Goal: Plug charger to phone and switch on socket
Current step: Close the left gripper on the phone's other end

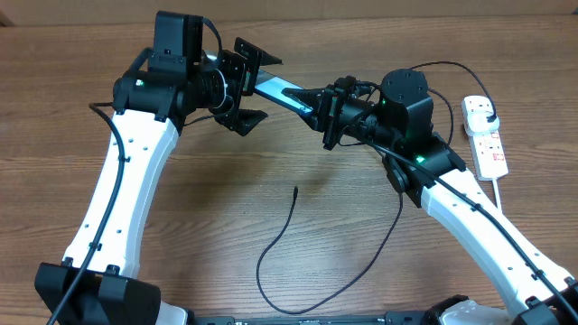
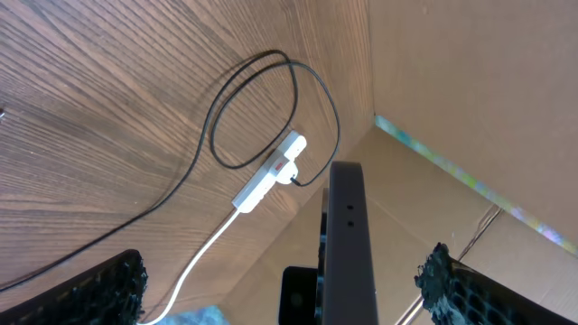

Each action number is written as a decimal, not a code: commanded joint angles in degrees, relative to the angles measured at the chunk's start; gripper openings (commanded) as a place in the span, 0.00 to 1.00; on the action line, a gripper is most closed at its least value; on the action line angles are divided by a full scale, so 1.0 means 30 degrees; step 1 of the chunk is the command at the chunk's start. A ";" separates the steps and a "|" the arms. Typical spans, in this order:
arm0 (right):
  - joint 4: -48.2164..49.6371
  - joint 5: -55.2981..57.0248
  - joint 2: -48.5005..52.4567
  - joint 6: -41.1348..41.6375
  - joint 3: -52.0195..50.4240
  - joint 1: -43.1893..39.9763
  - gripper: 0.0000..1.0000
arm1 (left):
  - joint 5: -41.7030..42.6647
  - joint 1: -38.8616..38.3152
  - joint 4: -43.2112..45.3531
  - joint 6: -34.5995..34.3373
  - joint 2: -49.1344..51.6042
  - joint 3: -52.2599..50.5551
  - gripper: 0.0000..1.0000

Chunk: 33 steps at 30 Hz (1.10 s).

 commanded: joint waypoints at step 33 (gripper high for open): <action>0.0168 -0.0612 -0.0044 0.2208 0.0474 0.0058 0.04 | -0.0444 -0.0131 0.0073 -0.0539 -0.0007 0.0080 0.44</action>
